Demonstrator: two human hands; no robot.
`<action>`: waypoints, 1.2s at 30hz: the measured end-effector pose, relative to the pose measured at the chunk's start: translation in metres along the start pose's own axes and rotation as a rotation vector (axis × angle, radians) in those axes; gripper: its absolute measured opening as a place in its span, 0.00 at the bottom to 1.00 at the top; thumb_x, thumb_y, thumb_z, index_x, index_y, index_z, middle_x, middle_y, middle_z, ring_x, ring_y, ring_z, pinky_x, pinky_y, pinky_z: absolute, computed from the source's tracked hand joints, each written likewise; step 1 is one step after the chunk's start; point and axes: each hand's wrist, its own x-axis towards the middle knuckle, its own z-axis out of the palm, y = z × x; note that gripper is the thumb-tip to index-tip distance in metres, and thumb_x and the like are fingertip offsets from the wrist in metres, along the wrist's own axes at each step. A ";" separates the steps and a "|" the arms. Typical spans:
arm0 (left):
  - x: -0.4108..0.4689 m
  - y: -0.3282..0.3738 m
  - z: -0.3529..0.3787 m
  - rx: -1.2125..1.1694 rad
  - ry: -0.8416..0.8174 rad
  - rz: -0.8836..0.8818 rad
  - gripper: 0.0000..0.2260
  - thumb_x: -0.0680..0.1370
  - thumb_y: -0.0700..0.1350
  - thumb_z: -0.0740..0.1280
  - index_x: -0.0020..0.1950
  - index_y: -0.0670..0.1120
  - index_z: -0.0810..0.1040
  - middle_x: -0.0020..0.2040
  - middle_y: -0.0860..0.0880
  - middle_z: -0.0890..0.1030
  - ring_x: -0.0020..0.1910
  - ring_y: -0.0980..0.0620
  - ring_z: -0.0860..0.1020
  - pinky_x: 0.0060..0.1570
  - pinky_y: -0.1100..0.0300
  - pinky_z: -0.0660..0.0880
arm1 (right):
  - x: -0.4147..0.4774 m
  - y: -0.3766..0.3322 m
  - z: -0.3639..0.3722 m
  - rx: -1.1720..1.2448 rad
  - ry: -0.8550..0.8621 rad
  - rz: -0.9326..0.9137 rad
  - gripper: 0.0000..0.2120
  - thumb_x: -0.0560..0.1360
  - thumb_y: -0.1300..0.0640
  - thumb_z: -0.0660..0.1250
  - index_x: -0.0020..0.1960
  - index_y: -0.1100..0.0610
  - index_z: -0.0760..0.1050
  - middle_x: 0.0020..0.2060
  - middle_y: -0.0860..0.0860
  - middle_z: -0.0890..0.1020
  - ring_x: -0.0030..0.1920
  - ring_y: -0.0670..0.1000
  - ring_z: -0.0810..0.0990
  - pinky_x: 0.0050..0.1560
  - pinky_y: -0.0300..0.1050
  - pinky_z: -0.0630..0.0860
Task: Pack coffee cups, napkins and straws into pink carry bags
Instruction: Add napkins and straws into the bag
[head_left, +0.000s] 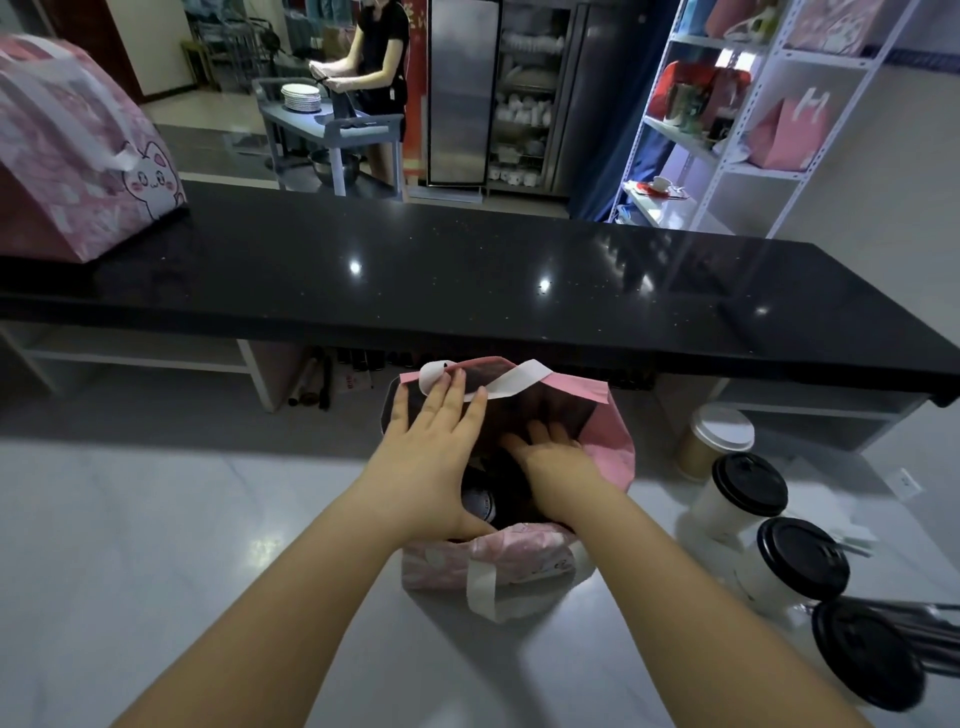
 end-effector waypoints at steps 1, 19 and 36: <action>0.000 0.000 0.001 0.003 0.000 -0.003 0.59 0.64 0.72 0.67 0.78 0.48 0.33 0.77 0.44 0.31 0.66 0.51 0.19 0.73 0.39 0.34 | -0.004 0.002 0.003 -0.020 0.008 -0.019 0.30 0.74 0.53 0.67 0.73 0.47 0.59 0.66 0.57 0.66 0.64 0.61 0.65 0.60 0.53 0.69; 0.007 0.007 0.007 -0.030 -0.003 0.008 0.61 0.62 0.74 0.68 0.78 0.50 0.31 0.77 0.45 0.29 0.74 0.46 0.27 0.72 0.41 0.34 | -0.017 0.008 0.037 0.067 -0.221 -0.049 0.40 0.77 0.33 0.56 0.77 0.41 0.33 0.78 0.49 0.36 0.78 0.57 0.39 0.76 0.59 0.42; 0.053 0.063 -0.033 -0.131 0.193 0.162 0.20 0.78 0.54 0.63 0.70 0.54 0.70 0.65 0.52 0.73 0.65 0.47 0.68 0.62 0.50 0.65 | -0.089 0.062 -0.093 0.183 0.216 0.192 0.17 0.72 0.45 0.69 0.59 0.46 0.76 0.51 0.45 0.79 0.55 0.51 0.72 0.54 0.49 0.73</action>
